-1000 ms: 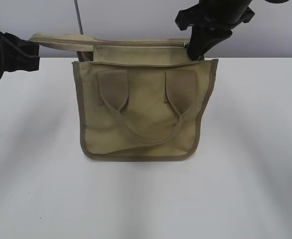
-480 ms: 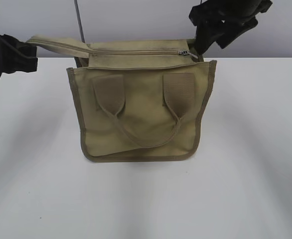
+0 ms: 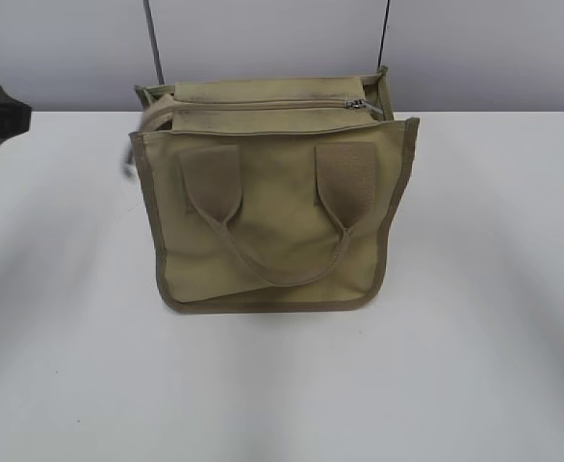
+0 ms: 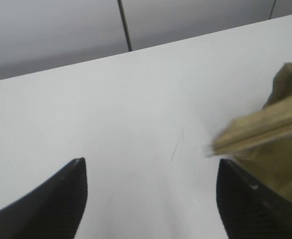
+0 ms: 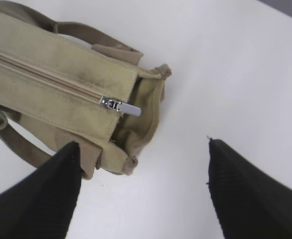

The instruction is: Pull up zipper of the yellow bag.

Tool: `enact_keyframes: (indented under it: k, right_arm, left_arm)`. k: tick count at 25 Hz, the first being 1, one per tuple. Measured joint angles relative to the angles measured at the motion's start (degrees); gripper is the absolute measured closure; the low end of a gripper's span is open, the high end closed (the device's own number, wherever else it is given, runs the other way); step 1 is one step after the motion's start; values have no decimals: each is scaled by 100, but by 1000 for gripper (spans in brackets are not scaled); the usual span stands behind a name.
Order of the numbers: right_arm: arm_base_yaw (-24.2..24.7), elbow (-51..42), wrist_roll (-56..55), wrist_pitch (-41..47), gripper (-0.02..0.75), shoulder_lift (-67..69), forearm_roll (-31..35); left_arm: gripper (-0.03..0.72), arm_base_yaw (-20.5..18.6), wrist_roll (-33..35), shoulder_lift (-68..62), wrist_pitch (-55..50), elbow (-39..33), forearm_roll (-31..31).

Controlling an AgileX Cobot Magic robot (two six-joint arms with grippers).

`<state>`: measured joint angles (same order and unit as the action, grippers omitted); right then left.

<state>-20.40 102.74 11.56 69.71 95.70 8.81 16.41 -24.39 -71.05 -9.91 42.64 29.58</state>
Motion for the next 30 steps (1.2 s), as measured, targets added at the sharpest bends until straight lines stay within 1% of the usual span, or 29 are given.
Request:
enact_keyframes:
  k: [5, 7, 9, 13, 15, 18, 22, 25, 30]
  right_arm:
    - [-19, 0, 6, 0, 162, -859, -182]
    - [-25, 0, 6, 5, 170, -1242, -208]
    - [-25, 0, 6, 5, 172, -1579, -233]
    - [-25, 0, 1, 5, 172, -2219, -234]
    - [-25, 0, 1, 5, 172, -2500, -240]
    - [-25, -122, -14, 5, 172, -2993, -240]
    - [-25, -1026, -14, -6, 172, -4089, -274]
    - [-25, -2048, -16, -6, 172, -4943, -345]
    - [-25, -3951, -207, 0, 172, -6582, -375]
  left_arm:
    - [127, 0, -5, 966, -1212, 0, -647]
    - [137, 0, 47, 1351, -1784, 0, -831]
    - [150, 0, 368, 1775, -2316, 0, -1137]
    - [205, 0, 1239, 2764, -3444, 0, -2033]
    - [234, 0, 1456, 3156, -3967, 0, -2409]
    - [256, 0, 1598, 3732, -4720, 0, -2739]
    - [265, 0, 1719, 4553, -5412, -71, -2853]
    - [266, 0, 1724, 5097, -5836, -197, -2912]
    - [266, 0, 1800, 6005, -5982, -489, -3139]
